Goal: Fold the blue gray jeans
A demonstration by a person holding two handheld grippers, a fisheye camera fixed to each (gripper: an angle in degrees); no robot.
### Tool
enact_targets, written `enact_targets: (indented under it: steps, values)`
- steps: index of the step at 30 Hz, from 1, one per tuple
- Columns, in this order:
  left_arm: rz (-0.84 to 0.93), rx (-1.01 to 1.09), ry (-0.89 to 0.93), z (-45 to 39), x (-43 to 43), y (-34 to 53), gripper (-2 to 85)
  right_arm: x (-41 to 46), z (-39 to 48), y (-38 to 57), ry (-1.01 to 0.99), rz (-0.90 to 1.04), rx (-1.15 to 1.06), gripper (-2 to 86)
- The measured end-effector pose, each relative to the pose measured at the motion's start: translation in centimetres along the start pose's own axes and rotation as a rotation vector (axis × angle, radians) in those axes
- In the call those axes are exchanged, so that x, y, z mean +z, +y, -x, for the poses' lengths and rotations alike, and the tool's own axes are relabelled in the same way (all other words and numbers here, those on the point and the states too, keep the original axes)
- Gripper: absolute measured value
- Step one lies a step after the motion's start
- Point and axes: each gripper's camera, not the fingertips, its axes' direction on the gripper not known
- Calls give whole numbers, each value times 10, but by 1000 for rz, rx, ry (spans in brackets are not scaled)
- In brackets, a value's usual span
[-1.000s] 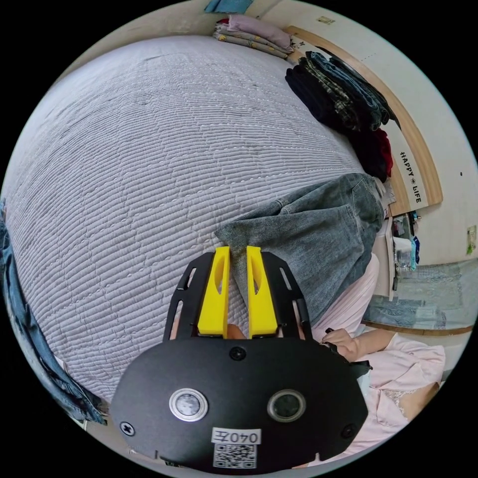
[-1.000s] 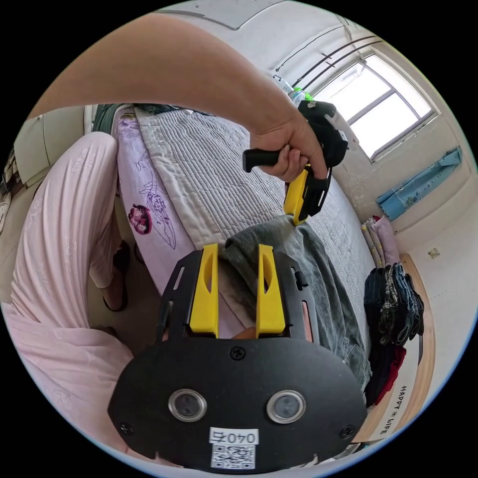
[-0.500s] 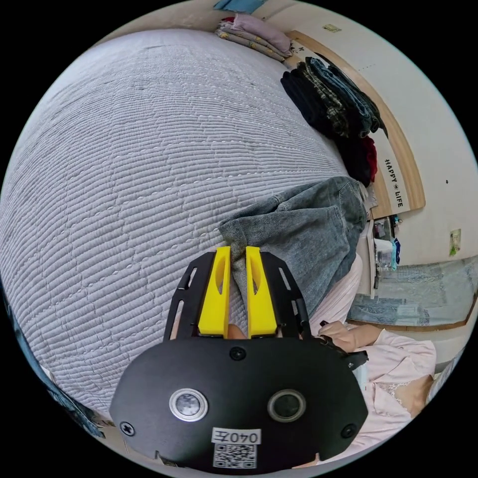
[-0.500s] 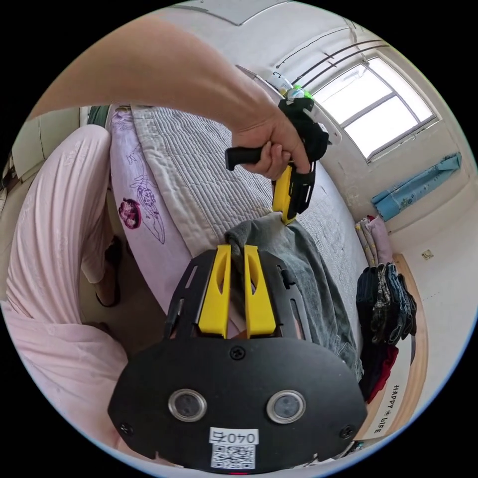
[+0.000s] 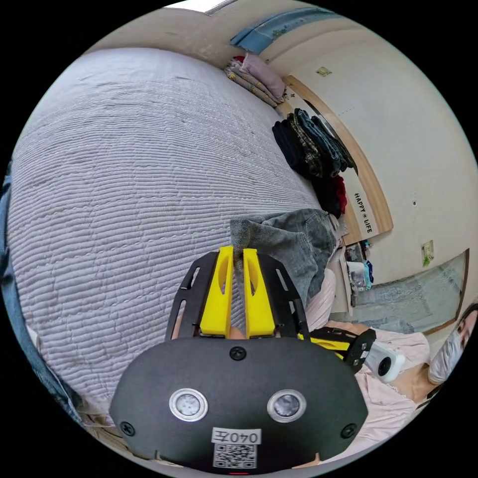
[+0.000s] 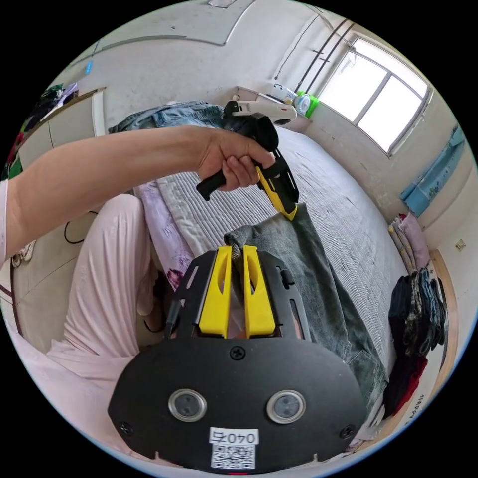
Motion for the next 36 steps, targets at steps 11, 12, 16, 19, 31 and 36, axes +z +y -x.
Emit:
enact_targets:
  steps: [11, 12, 16, 19, 31, 36]
  values:
    - [-173, -198, -200, 32, -149, 137, -14, 27, 59, -37, -266, -248, -150, 39]
    - [-191, -200, -196, 23, -154, 145, -14, 27, 56, -33, -281, -256, -143, 39]
    - [-237, -144, -175, -20, -154, 149, -14, 25, 15, 13, -323, -321, -40, 40]
    - [-272, -73, -133, -69, -145, 138, -14, 16, -27, 56, -343, -377, 58, 40]
    - [-252, 186, -85, -308, -13, 60, -9, 4, -204, 294, -445, -594, 493, 40]
    - [-94, 294, -135, -399, 117, 16, -8, 34, -255, 414, -468, -652, 688, 40]
